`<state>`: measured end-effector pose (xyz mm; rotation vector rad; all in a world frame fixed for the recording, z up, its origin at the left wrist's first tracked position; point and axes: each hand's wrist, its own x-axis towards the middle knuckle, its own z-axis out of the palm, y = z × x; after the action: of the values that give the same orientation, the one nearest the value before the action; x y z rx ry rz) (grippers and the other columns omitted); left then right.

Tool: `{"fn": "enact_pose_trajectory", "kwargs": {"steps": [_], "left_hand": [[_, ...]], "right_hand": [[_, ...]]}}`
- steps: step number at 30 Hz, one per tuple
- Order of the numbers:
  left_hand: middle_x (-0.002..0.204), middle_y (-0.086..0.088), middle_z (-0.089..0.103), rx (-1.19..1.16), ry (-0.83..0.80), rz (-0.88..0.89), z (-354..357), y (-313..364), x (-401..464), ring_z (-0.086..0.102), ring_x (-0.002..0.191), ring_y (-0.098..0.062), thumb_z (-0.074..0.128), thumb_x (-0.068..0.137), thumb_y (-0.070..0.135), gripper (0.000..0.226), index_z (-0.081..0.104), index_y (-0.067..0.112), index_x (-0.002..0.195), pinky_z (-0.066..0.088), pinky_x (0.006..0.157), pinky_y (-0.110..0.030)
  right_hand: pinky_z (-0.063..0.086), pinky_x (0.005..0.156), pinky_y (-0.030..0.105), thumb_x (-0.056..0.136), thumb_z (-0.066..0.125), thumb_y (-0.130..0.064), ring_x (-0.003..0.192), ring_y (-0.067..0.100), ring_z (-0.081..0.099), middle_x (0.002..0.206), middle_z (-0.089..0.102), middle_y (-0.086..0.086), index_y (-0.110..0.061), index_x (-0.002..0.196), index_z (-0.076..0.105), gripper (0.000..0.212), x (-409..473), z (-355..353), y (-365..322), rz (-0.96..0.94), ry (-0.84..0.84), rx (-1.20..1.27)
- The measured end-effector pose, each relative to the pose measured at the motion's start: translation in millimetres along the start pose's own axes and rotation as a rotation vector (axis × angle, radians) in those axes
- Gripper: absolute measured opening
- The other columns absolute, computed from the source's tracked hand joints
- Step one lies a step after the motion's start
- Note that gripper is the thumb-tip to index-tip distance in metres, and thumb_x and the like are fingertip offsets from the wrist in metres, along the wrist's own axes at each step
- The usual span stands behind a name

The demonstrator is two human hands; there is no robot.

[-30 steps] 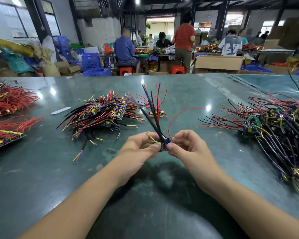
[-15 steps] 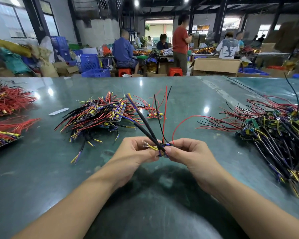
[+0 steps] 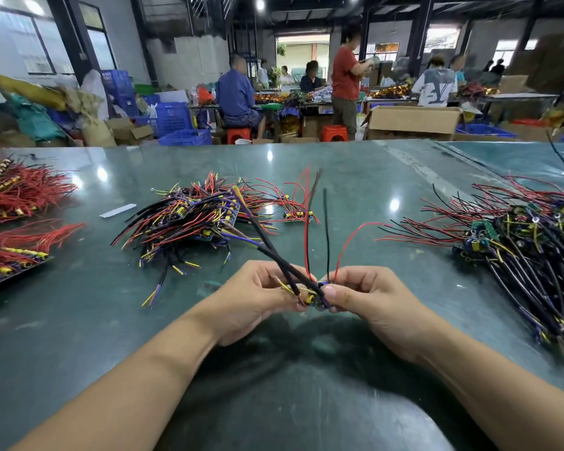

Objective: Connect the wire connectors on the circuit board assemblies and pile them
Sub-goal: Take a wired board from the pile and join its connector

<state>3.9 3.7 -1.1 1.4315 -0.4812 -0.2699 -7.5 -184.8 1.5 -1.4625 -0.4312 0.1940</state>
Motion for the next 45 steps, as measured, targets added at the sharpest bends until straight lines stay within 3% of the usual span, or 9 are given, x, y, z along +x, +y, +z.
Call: {"fn": "enact_pose_trajectory", "kwargs": {"steps": [8,12,15,17,20,25,36,41,45], "left_hand": [[0.066,0.004,0.069,0.016,0.602,0.001,-25,4,15,0.064,0.061,-0.002,0.056,0.087,-0.007,0.016,0.063,0.004,0.098,0.054,0.059,-0.016],[0.077,-0.003,0.068,0.671,0.864,-0.139,-45,-1,11,0.066,0.084,-0.022,0.063,0.086,0.012,0.013,0.066,0.009,0.099,0.048,0.073,-0.028],[0.120,-0.017,0.058,1.108,0.967,-0.239,-49,2,7,0.044,0.117,-0.034,0.058,0.086,0.019,0.036,0.058,0.007,0.121,0.032,0.101,-0.035],[0.124,-0.020,0.048,1.173,1.063,-0.002,-44,7,4,0.037,0.117,-0.035,0.057,0.083,0.010,0.044,0.053,0.007,0.127,0.024,0.104,-0.034],[0.100,-0.004,0.060,0.868,0.730,0.369,-24,18,1,0.052,0.089,-0.018,0.057,0.079,0.005,0.029,0.065,0.020,0.102,0.039,0.082,-0.024],[0.106,0.006,0.070,0.403,0.087,0.093,9,17,-3,0.061,0.099,-0.010,0.068,0.079,0.024,0.031,0.065,0.020,0.109,0.049,0.088,-0.027],[0.069,0.002,0.072,0.213,0.327,0.207,18,14,1,0.065,0.066,-0.005,0.061,0.085,-0.001,0.015,0.070,0.010,0.081,0.054,0.065,-0.017],[0.065,0.000,0.071,0.207,0.398,0.195,11,19,0,0.063,0.059,-0.007,0.061,0.086,0.001,0.016,0.072,0.013,0.084,0.053,0.059,-0.018],[0.063,0.000,0.069,0.216,0.487,0.217,6,22,1,0.061,0.055,-0.006,0.062,0.086,0.001,0.015,0.071,0.012,0.081,0.054,0.058,-0.018]], "right_hand": [[0.051,0.065,0.018,0.063,0.070,-0.026,0.066,0.011,0.061,0.069,0.064,0.001,-0.015,0.073,0.072,0.015,4,-4,0,0.021,0.192,0.224],[0.052,0.064,0.021,0.062,0.073,-0.030,0.065,0.014,0.061,0.070,0.062,0.003,-0.018,0.074,0.075,0.017,5,-6,-1,0.045,0.219,0.295],[0.055,0.060,0.022,0.066,0.071,-0.026,0.062,0.017,0.064,0.071,0.064,0.003,-0.014,0.077,0.075,0.017,5,-7,-2,0.089,0.213,0.333],[0.055,0.057,0.023,0.067,0.071,-0.023,0.058,0.018,0.065,0.071,0.065,0.002,-0.010,0.080,0.076,0.019,5,-6,-3,0.114,0.195,0.362],[0.054,0.056,0.022,0.063,0.075,-0.022,0.056,0.018,0.064,0.071,0.066,0.002,-0.011,0.081,0.075,0.022,4,-3,-3,0.128,0.151,0.361],[0.054,0.060,0.024,0.063,0.077,-0.021,0.059,0.017,0.064,0.070,0.065,0.004,-0.009,0.083,0.067,0.025,3,5,0,0.169,0.048,0.281],[0.050,0.065,0.018,0.084,0.062,0.005,0.070,0.011,0.062,0.080,0.064,0.005,-0.005,0.098,0.064,0.017,2,11,-4,0.168,0.020,0.022],[0.050,0.088,0.039,0.086,0.062,0.000,0.073,0.013,0.067,0.079,0.067,0.001,-0.006,0.103,0.064,0.018,1,3,-16,0.295,-0.061,-0.057],[0.054,0.064,0.024,0.092,0.055,-0.003,0.066,0.014,0.066,0.073,0.065,0.005,-0.003,0.100,0.063,0.011,0,-3,-22,0.284,-0.029,-0.144]]}}
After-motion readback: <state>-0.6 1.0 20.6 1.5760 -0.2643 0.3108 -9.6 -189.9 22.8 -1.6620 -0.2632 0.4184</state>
